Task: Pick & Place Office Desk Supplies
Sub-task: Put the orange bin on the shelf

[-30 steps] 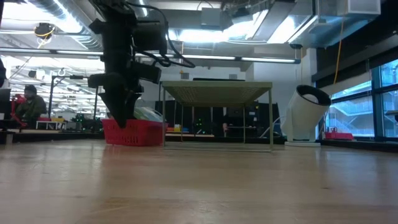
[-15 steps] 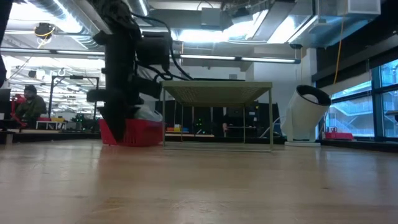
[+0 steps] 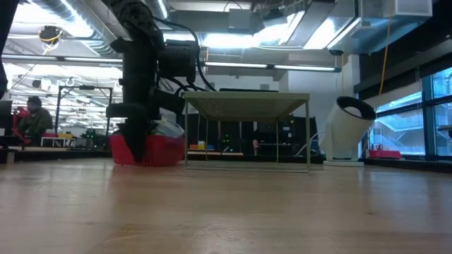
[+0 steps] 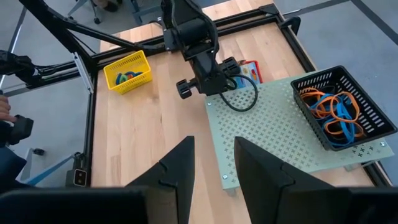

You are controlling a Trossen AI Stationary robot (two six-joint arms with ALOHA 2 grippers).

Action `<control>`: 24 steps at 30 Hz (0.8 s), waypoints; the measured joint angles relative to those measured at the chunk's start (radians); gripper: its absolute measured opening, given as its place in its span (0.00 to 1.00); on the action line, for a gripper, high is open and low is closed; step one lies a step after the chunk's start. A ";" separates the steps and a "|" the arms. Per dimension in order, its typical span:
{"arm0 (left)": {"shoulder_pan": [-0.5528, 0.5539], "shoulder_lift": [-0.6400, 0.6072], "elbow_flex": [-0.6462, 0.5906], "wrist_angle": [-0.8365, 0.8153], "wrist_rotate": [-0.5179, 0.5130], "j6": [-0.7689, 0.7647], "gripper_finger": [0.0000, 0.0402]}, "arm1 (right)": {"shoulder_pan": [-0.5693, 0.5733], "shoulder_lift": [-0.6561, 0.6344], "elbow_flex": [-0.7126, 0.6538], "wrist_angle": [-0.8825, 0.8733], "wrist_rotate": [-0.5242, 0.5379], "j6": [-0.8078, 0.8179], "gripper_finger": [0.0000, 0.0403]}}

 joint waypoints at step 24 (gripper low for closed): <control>-0.021 -0.042 -0.006 -0.062 0.007 -0.213 0.00 | 0.000 0.000 0.000 -0.002 -0.023 0.003 0.28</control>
